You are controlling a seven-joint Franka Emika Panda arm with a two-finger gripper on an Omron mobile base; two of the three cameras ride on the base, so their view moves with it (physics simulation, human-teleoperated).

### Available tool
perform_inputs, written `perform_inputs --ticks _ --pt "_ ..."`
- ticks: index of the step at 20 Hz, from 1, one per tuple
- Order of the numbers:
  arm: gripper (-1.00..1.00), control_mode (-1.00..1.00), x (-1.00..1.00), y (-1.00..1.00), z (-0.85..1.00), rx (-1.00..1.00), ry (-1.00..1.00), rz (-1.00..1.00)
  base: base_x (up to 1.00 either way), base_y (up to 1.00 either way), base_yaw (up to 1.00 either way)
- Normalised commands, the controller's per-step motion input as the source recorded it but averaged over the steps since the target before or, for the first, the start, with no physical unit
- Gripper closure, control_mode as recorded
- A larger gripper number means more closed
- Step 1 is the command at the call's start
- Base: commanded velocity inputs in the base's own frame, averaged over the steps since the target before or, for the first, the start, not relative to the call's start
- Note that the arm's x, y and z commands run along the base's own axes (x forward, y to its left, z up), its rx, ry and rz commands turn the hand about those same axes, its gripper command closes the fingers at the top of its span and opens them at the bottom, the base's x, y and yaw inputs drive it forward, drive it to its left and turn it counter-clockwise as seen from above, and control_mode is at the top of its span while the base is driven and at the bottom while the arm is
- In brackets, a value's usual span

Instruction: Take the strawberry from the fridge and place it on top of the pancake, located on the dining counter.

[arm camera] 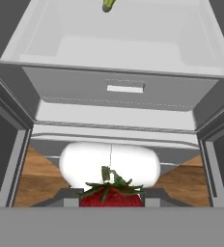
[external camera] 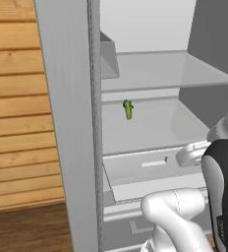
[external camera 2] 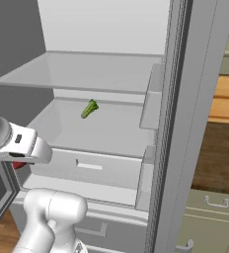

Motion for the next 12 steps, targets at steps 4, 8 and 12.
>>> perform_inputs --ticks 4,8,12 --pt "1.00 -1.00 0.00 -0.05 -0.32 0.00 0.00 0.00 0.00 0.00 0.00" --pt "1.00 -1.00 0.02 -0.06 -0.45 0.00 0.01 0.00 0.00 0.00 0.00" --pt "1.00 -1.00 0.05 -0.13 -0.21 0.00 0.01 0.00 0.00 0.00 0.00"
